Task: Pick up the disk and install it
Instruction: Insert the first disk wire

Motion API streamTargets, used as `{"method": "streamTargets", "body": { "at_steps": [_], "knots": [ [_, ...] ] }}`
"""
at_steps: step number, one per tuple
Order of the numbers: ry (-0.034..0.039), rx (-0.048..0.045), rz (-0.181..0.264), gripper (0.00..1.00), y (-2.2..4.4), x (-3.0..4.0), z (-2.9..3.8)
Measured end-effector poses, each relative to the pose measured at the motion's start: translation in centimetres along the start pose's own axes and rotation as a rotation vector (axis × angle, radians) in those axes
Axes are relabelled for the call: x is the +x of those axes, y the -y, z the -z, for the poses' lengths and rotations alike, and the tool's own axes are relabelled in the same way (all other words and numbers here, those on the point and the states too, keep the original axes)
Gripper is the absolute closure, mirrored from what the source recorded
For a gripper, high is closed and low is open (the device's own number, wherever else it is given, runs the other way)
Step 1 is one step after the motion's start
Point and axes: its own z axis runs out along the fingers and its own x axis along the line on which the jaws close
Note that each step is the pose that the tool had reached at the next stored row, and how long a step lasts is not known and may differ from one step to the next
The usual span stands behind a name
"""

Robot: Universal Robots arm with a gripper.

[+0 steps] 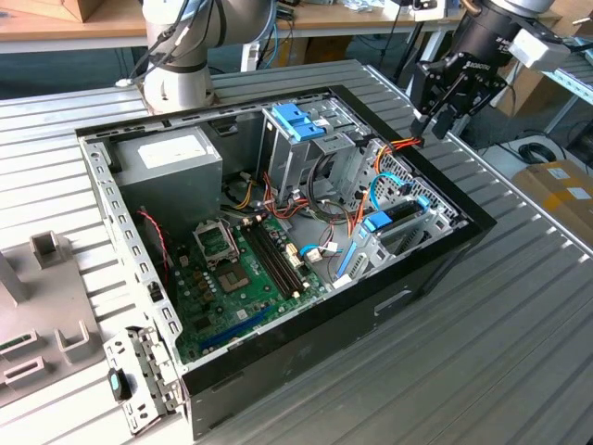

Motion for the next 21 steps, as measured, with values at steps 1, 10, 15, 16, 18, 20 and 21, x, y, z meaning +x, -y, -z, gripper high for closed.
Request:
{"method": "streamTargets", "body": {
  "at_steps": [1, 10, 15, 16, 18, 20, 21],
  "knots": [
    [0.0, 0.0001, 0.0, 0.52, 0.13, 0.04, -0.06],
    [0.0003, 0.0, 0.001, 0.52, 1.47, 0.54, -0.75],
    [0.0003, 0.0, 0.001, 0.52, 1.67, 0.77, -1.16],
    [0.0003, -0.0001, 0.001, 0.52, 1.68, 0.8, -1.27],
    [0.0003, -0.0002, 0.001, 0.52, 1.68, 0.82, -1.52],
    [0.0003, -0.0001, 0.001, 0.52, 1.65, 0.84, -1.77],
    [0.0002, -0.0002, 0.001, 0.52, 1.61, 0.83, -1.83]
  ]
}}
